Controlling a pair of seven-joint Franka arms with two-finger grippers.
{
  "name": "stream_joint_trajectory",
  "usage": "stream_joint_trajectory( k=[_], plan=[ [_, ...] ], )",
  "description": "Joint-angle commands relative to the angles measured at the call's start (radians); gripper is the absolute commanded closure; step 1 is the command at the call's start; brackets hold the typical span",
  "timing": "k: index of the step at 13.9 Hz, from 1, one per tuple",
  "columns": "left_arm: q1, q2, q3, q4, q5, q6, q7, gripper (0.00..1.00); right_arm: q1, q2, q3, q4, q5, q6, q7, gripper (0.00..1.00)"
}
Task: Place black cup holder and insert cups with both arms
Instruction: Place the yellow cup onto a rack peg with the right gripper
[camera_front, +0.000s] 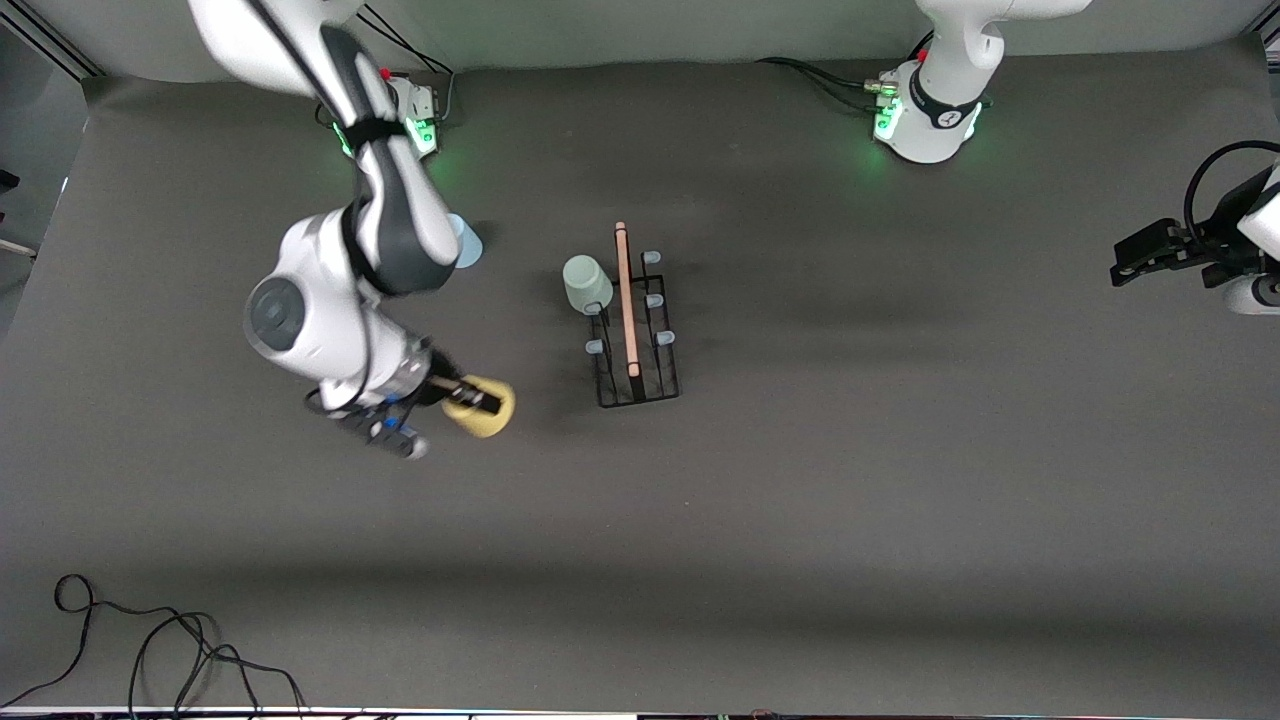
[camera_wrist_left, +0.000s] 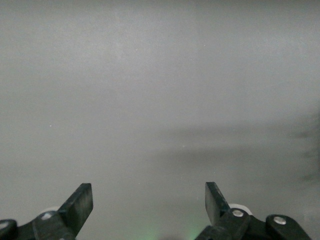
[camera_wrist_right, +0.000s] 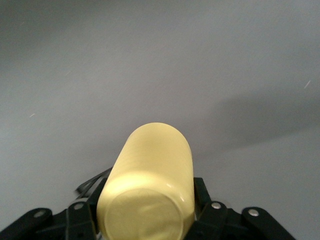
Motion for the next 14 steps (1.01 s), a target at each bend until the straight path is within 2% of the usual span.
stream_joint_trajectory(
  k=[1,6,10,11,12,14],
  plan=[
    [-0.010,-0.012,-0.005,0.005,0.007,-0.004,-0.010,0.00,0.117,-0.008,-0.006,0.010,-0.036,0.006,0.208,1.00],
    [-0.009,-0.019,-0.006,0.001,0.010,-0.021,-0.007,0.00,0.212,0.012,-0.005,0.009,-0.038,0.056,0.333,1.00],
    [-0.009,-0.021,-0.008,0.001,0.010,-0.021,-0.025,0.00,0.223,0.050,-0.002,0.007,-0.038,0.087,0.336,1.00],
    [-0.009,-0.019,-0.010,-0.001,0.010,-0.021,-0.025,0.00,0.226,0.063,-0.002,0.009,-0.038,0.089,0.338,0.70],
    [-0.007,-0.021,-0.008,-0.005,0.010,-0.021,-0.024,0.00,0.226,0.066,-0.002,0.009,-0.038,0.095,0.338,0.04],
    [-0.009,-0.018,-0.010,-0.007,0.010,-0.015,-0.024,0.00,0.224,0.061,-0.003,0.012,-0.039,0.092,0.339,0.00]
  ],
)
